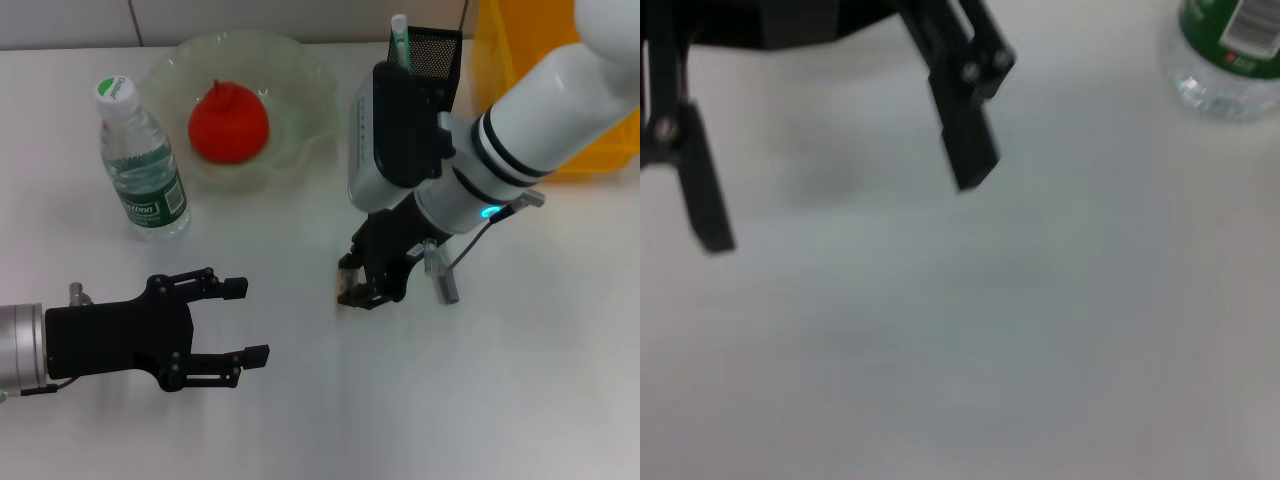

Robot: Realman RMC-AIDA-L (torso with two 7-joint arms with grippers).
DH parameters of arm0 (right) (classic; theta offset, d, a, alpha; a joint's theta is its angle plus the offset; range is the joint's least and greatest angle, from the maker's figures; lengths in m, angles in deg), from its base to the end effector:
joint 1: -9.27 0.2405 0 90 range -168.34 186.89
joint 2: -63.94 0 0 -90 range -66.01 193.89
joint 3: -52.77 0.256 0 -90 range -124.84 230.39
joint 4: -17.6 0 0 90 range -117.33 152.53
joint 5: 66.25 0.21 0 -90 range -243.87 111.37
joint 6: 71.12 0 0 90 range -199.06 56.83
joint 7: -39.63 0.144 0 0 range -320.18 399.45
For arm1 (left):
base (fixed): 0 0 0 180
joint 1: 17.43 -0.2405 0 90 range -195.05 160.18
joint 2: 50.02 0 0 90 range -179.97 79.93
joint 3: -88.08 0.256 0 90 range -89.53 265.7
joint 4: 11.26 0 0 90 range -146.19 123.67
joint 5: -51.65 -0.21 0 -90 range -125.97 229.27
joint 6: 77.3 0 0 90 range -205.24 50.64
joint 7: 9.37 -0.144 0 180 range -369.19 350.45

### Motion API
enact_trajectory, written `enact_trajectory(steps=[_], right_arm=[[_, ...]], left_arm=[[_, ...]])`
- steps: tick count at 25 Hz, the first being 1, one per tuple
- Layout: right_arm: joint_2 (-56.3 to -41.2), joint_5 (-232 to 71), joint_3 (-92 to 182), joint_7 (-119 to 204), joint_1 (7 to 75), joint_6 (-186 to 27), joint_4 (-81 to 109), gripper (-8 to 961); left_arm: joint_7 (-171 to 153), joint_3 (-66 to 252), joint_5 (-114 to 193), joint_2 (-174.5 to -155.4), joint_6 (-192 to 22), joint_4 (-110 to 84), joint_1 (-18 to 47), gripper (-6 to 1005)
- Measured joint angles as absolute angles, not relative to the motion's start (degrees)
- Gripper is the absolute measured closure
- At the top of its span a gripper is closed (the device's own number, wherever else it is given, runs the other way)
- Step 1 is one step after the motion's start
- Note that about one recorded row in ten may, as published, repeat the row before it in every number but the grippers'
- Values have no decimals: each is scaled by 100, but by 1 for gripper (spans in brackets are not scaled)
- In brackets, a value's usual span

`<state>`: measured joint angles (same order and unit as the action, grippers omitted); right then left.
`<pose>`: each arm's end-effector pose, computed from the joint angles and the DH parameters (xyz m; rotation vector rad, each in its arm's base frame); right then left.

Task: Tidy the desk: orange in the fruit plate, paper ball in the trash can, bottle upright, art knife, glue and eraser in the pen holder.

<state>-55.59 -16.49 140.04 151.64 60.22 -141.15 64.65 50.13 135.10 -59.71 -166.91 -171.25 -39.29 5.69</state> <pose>0.1411 0.3725 -0.0994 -3.0356 0.0633 -0.4720 -0.2983 0.2646 -0.0245 -2.8629 -0.4219 -0.7229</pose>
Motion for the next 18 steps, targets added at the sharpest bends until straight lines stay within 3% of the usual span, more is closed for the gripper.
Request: enact_trajectory(steps=[12, 18], right_arm=[[-5508, -2821, 16499, 17242, 5774, -14967, 8746, 545], [-5503, -3797, 16820, 18165, 5890, -14704, 8944, 545]], left_arm=[[5014, 13501, -5976, -16691, -17125, -3918, 572, 152], [5014, 13502, -6004, -16699, -17152, -3925, 584, 152]])
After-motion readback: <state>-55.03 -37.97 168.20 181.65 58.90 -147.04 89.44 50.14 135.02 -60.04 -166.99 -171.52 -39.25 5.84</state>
